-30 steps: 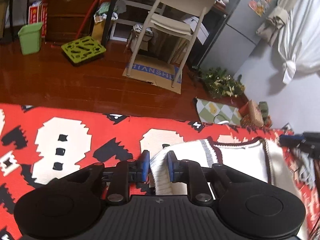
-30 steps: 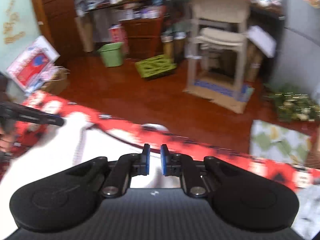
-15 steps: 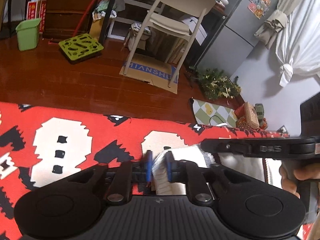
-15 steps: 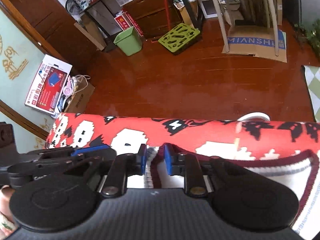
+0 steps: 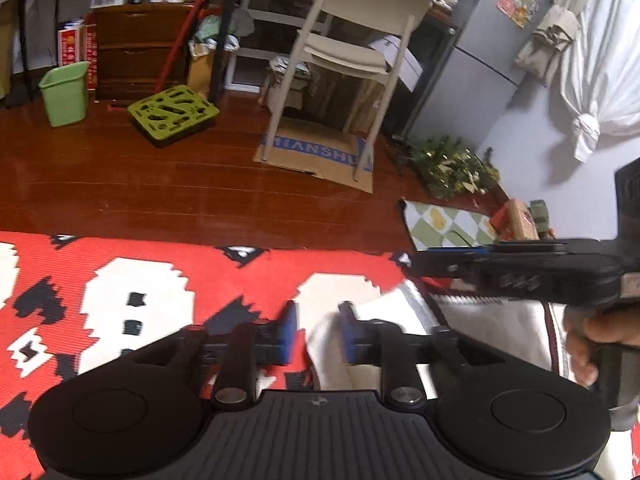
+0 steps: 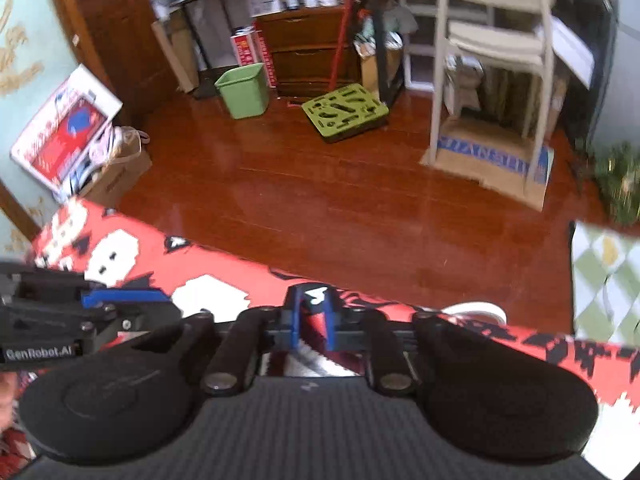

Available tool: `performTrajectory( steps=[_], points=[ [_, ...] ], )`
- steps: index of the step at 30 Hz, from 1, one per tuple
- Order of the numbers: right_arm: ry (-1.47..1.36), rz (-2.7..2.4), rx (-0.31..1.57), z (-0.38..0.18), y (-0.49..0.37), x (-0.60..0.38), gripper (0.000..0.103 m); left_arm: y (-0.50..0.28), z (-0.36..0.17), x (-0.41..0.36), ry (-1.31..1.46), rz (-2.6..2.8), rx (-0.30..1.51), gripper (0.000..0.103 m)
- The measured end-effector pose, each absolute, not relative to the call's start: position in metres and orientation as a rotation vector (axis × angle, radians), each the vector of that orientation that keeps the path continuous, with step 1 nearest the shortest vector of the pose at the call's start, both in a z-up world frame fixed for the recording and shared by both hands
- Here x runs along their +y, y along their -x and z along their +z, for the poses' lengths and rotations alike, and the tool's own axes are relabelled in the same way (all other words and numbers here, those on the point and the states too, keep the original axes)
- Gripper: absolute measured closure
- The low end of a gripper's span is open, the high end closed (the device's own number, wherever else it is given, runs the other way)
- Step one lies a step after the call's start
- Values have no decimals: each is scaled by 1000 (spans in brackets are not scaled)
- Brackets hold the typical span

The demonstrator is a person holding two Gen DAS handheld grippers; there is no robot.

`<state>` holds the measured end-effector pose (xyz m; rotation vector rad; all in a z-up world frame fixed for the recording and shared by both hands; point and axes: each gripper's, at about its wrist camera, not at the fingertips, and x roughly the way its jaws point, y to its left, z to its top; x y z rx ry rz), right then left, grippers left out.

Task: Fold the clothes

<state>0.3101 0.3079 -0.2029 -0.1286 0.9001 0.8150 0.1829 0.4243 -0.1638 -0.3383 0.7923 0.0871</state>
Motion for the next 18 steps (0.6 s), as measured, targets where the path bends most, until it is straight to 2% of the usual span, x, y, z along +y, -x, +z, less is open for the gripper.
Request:
performTrajectory(
  steps=[8, 12, 18],
  points=[
    [42, 795, 899, -157, -339, 217, 86, -195, -127, 417, 311, 20, 764, 67],
    [39, 710, 901, -143, -350, 147, 84, -220, -120, 382, 334, -89, 786, 67],
    [15, 568, 937, -152, -361, 55, 82, -265, -134, 312, 374, -215, 859, 67]
  ],
)
